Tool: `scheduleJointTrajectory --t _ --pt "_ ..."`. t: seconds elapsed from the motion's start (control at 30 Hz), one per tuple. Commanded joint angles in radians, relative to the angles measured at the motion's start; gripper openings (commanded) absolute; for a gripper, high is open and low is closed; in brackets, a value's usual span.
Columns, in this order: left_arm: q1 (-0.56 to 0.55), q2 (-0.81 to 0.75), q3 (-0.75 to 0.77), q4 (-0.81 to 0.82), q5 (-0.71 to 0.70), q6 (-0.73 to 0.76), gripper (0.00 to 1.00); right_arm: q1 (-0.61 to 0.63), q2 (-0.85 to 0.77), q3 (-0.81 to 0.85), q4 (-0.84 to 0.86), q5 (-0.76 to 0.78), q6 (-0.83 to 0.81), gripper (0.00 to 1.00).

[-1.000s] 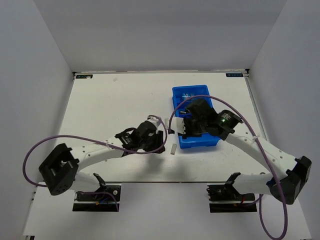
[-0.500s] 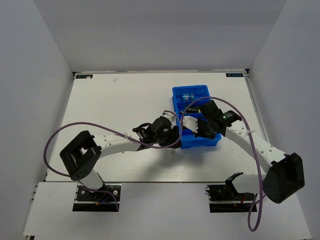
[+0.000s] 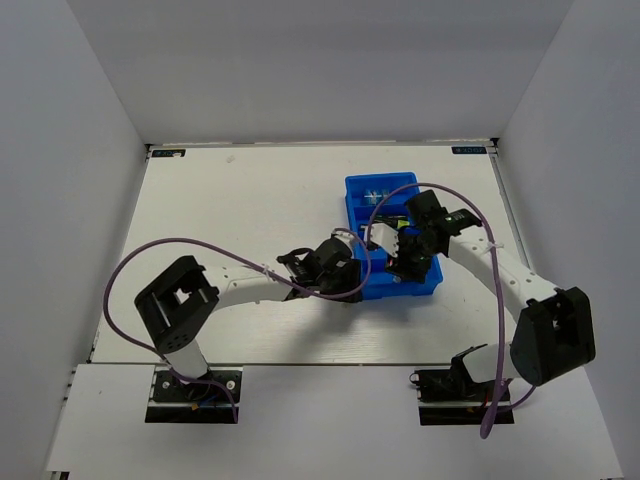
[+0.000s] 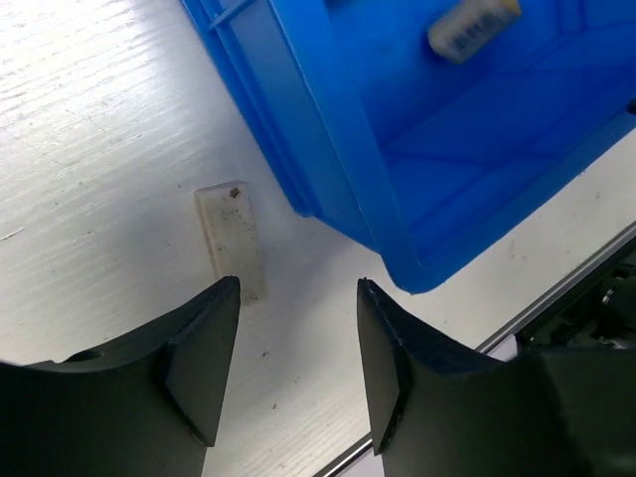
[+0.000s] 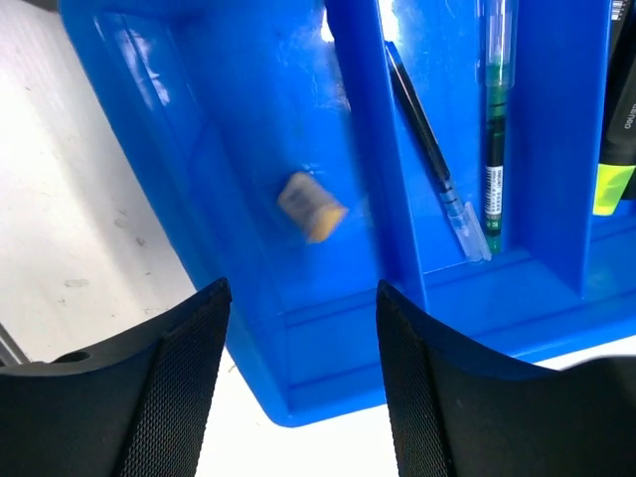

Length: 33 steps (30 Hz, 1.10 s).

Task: Sort the stationery into containers
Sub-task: Place the stationery in the storage box, then pick up the stationery from the center of the board.

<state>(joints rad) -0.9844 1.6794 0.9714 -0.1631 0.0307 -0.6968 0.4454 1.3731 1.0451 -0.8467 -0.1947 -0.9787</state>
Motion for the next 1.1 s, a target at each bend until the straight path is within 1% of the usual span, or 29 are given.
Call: scheduleJointTrajectory --t 0.0,0.03,0.2,0.47,0.67,0.83,1.07 --pt "-0.02 0.011 0.062 -0.044 -0.025 0.008 0.6 -0.022 -0.037 0.046 -0.031 -0.061 0.009 0.64" --pt "-0.031 0.016 0.066 -0.047 -0.067 0.017 0.6 -0.025 -0.045 0.049 -0.034 -0.068 0.023 0.64" --pt "-0.056 0.026 0.063 -0.09 -0.159 0.031 0.59 -0.046 -0.097 0.055 -0.02 -0.101 0.07 0.62" --pt "-0.057 0.029 0.01 -0.066 -0.242 0.042 0.57 -0.085 -0.183 0.05 0.017 -0.137 0.149 0.61" --pt "-0.057 0.065 0.0 -0.012 -0.27 0.051 0.54 -0.108 -0.235 0.036 0.02 -0.163 0.176 0.61" --pt "-0.062 0.088 -0.031 0.045 -0.258 0.039 0.53 -0.126 -0.258 0.029 0.023 -0.175 0.179 0.61" --pt "-0.1 0.108 -0.013 0.024 -0.268 0.048 0.52 -0.158 -0.255 0.029 0.02 -0.204 0.193 0.62"
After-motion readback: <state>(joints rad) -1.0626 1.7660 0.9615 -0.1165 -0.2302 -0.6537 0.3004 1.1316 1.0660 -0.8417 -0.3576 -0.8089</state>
